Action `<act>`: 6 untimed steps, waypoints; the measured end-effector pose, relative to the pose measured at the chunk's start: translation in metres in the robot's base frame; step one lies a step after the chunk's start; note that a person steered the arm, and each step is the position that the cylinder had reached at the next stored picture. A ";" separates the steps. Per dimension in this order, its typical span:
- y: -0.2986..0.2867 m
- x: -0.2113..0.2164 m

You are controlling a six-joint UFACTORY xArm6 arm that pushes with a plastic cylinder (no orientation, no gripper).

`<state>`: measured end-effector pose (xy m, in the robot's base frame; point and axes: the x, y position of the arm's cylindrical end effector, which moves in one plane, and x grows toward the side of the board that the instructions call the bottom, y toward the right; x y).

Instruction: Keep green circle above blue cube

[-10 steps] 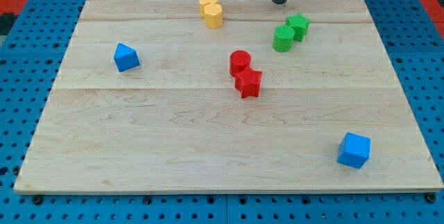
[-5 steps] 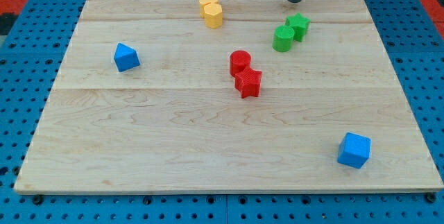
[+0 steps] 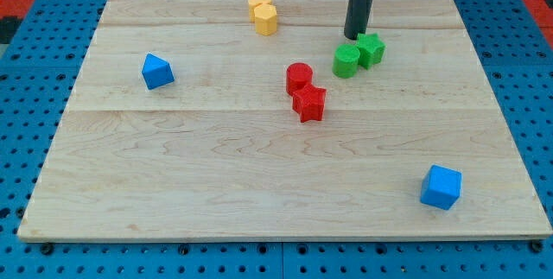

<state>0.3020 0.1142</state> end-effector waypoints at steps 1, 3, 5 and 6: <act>-0.003 0.000; -0.015 0.000; -0.038 0.003; -0.041 0.028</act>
<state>0.3297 0.0733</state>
